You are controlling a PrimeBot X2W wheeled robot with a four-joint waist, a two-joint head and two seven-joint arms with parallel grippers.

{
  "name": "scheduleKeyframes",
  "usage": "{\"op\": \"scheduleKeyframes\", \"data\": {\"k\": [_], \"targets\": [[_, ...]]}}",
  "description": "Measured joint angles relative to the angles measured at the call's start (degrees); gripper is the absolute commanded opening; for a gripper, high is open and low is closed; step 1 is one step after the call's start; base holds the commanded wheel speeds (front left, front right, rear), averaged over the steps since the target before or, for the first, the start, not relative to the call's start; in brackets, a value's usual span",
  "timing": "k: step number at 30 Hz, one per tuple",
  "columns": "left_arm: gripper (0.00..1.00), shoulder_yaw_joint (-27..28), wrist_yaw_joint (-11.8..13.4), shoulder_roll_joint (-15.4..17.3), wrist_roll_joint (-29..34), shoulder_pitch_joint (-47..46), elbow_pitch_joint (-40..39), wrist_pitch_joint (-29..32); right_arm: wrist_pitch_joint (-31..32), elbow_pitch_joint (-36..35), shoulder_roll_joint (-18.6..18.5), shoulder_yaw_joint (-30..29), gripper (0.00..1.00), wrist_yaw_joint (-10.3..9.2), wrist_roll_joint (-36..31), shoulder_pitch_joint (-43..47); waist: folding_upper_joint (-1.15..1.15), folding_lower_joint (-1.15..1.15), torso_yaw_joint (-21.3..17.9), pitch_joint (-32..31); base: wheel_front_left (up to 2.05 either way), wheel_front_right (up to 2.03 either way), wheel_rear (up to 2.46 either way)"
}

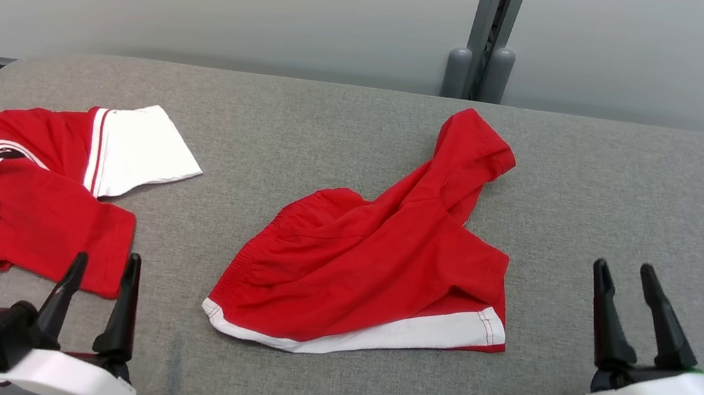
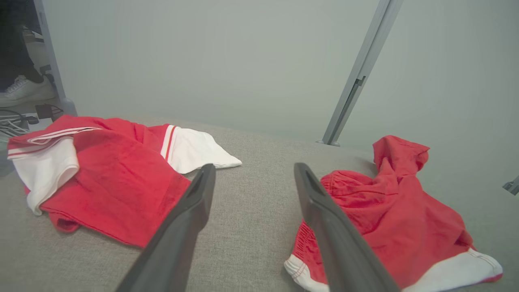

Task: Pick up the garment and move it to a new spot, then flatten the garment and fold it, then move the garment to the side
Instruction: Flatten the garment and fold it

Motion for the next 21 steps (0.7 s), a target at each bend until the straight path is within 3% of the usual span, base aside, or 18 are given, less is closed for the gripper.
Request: {"op": "scheduleKeyframes", "data": {"k": [13,21], "targets": [[1.0,0.9,1.2,0.1,0.0,3.3,-2.3,-0.5,0.0,-3.4,3.2,-3.6,1.0,0.0,-8.2,5.5,0.0,0.0,-0.1,-0.8,0.0,0.0,0.0],[1.0,0.9,1.5,0.0,0.2,3.3,-3.2,-0.7,0.0,-3.1,3.7,-4.4,1.0,0.0,-9.6,5.5,0.0,0.0,0.1,-0.7,0.0,0.0,0.0]]}}
